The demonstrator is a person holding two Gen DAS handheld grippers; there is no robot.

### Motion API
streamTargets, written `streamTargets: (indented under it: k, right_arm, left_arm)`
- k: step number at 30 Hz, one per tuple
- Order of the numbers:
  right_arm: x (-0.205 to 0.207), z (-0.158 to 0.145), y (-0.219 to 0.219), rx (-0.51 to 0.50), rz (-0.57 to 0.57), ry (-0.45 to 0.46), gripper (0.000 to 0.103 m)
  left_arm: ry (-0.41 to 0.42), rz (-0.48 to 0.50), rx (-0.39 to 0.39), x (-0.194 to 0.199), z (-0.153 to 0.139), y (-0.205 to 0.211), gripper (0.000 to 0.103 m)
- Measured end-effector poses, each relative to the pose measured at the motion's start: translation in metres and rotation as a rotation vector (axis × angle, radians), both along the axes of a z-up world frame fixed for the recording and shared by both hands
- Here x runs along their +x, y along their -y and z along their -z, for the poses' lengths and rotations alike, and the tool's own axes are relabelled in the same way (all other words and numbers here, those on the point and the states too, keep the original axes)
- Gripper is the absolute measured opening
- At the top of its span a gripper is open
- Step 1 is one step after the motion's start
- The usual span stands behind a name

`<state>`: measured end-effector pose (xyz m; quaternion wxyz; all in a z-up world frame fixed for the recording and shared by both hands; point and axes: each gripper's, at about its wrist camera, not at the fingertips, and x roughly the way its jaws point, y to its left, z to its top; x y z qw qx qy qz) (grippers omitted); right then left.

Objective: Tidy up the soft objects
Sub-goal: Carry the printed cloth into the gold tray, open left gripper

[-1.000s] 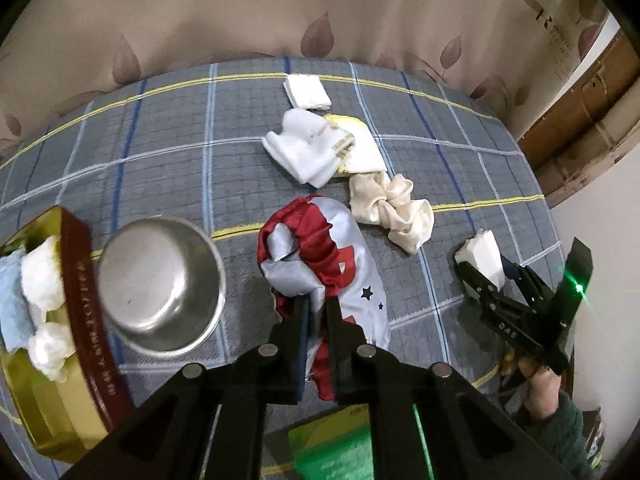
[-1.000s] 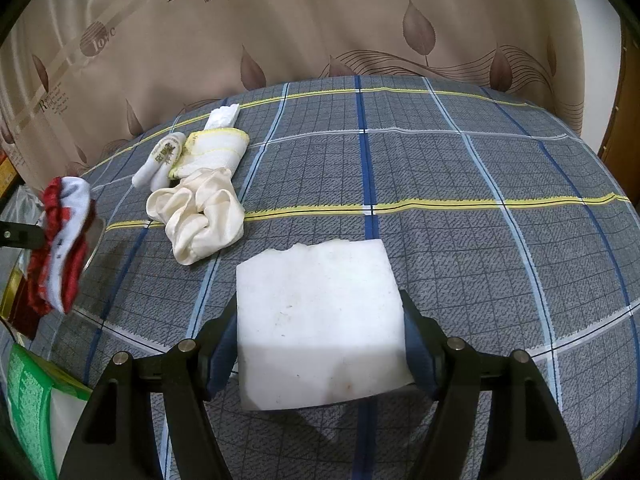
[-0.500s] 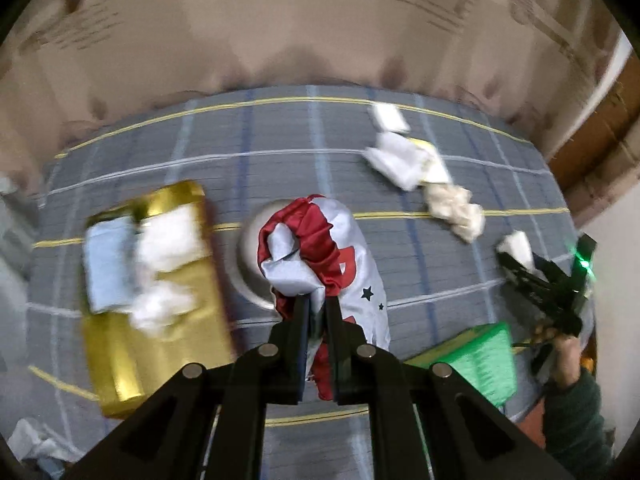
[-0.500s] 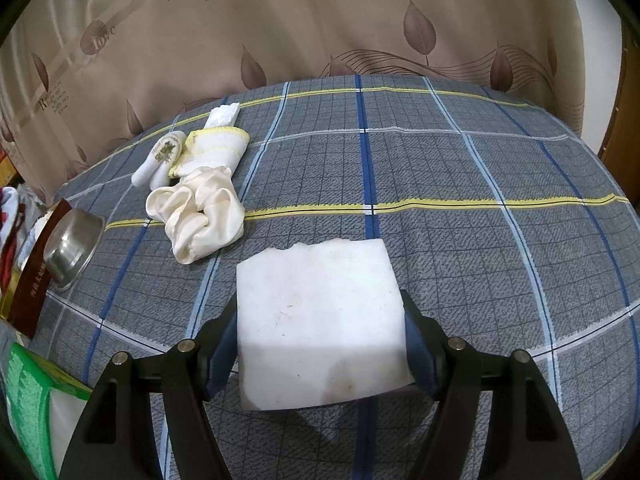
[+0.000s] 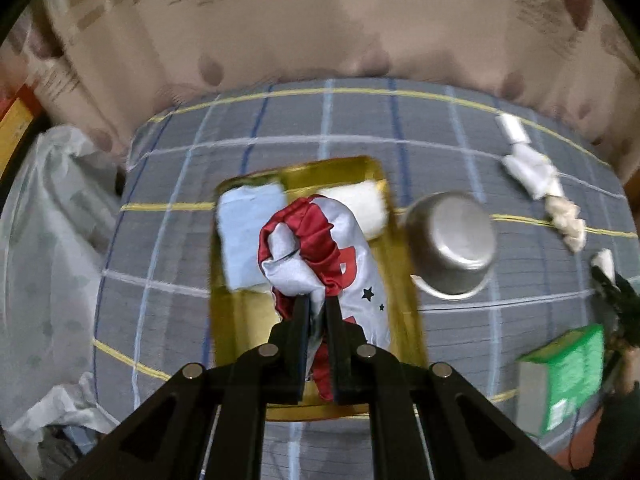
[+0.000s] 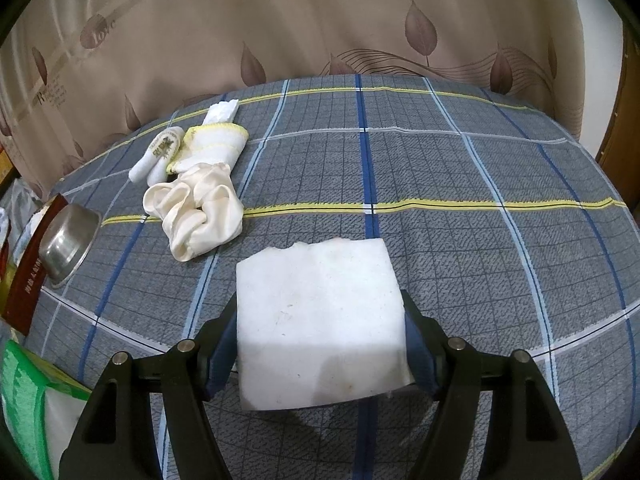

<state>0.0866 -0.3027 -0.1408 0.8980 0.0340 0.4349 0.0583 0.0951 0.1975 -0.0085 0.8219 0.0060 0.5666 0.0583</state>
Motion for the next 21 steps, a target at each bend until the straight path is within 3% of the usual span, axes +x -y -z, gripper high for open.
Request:
streamTargets:
  k: [4, 8, 16, 21]
  right_arm:
    - [0.0, 0.0, 0.0, -0.002, -0.001, 0.0, 0.07]
    - [0.0, 0.001, 0.0, -0.004, 0.0, -0.001, 0.071]
    - [0.001, 0.002, -0.001, -0.023, -0.001, -0.004, 0.072]
    - [0.001, 0.002, -0.001, -0.023, -0.001, -0.004, 0.072]
  left_arm:
    - [-0.033, -0.03, 0.02, 0.0, 0.019, -0.02, 0.008]
    - [-0.03, -0.025, 0.092, -0.001, 0.029, -0.025, 0.008]
    - [-0.053, -0.039, 0.062, 0.004, 0.045, -0.038, 0.009]
    - [-0.085, -0.067, 0.064, 0.007, 0.053, -0.044, 0.019]
